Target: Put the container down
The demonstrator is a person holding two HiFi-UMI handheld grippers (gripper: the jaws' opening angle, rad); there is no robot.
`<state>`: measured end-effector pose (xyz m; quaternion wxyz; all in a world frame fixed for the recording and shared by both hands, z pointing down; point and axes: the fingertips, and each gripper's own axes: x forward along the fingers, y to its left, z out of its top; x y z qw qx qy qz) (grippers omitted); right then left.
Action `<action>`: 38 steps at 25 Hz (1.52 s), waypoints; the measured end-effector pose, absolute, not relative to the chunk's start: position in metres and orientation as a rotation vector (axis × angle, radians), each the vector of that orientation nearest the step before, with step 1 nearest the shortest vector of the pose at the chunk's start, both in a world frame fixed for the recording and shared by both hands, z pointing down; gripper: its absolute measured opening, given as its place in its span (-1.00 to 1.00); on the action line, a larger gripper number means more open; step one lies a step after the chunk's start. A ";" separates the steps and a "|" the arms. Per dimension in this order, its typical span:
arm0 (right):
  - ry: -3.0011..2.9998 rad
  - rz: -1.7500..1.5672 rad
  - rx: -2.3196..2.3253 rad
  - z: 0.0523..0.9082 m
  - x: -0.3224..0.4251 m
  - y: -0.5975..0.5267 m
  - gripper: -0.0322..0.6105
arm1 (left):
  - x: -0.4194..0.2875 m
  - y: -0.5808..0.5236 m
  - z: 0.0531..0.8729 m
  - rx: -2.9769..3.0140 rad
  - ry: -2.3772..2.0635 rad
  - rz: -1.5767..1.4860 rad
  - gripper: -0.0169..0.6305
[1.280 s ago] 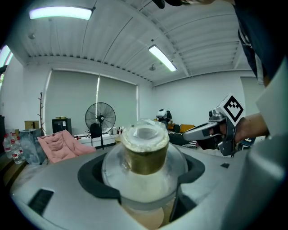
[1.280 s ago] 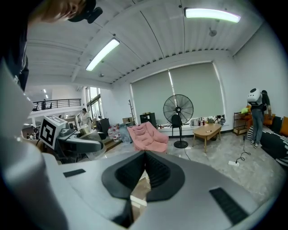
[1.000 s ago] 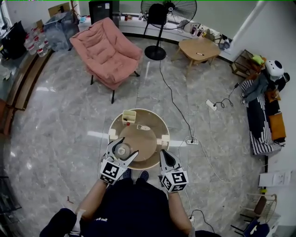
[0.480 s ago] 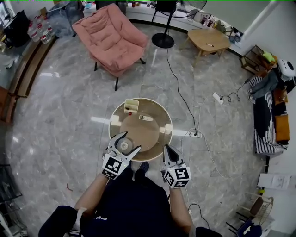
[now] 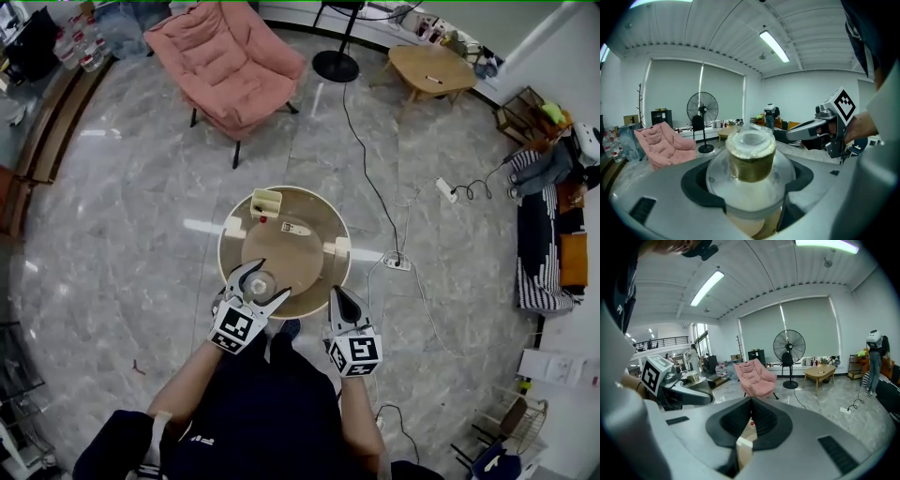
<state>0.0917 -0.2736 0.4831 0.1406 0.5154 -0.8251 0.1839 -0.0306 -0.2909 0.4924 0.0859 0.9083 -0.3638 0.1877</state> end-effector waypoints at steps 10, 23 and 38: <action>-2.343 0.593 1.497 0.573 0.101 -0.291 -0.81 | 0.027 -0.324 0.583 2.863 -0.810 0.607 0.09; -2.290 0.661 1.592 0.754 0.130 -0.303 -0.81 | 0.100 -0.345 0.851 2.912 -0.476 0.688 0.09; -2.225 0.710 1.464 0.889 0.134 -0.276 -0.81 | 0.114 -0.356 0.997 2.898 -0.448 0.711 0.09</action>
